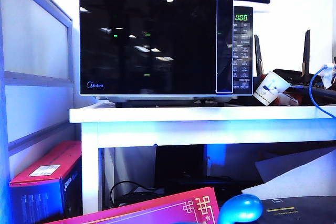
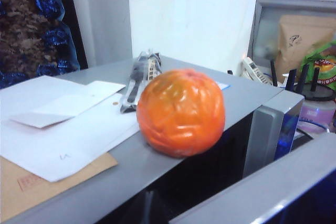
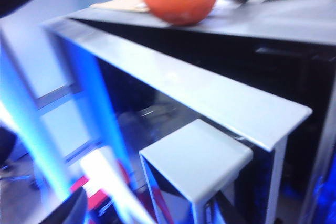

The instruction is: Open the microwave door, place the orange inside the microwave, then close the microwave door.

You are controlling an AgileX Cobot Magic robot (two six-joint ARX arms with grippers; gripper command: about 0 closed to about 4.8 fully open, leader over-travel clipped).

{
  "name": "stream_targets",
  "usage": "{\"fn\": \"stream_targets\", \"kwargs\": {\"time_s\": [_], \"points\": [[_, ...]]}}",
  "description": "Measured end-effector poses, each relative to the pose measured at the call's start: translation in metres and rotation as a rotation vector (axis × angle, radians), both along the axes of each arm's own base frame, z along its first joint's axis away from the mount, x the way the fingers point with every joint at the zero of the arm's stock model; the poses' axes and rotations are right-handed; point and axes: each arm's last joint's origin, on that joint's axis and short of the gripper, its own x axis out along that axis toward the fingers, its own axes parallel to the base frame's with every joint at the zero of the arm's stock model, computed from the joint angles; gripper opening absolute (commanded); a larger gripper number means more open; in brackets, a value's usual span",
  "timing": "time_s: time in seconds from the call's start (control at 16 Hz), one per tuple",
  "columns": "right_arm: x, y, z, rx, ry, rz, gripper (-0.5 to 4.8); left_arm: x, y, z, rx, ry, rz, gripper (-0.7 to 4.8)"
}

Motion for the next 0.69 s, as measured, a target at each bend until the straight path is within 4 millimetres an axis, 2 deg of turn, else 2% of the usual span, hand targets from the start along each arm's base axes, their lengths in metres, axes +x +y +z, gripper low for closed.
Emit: {"fn": "stream_targets", "kwargs": {"time_s": [0.69], "points": [[-0.03,-0.009,0.014,0.017,0.103,0.151,3.05,0.0,0.0,-0.001,0.002,0.007,0.0,-0.05]]}}
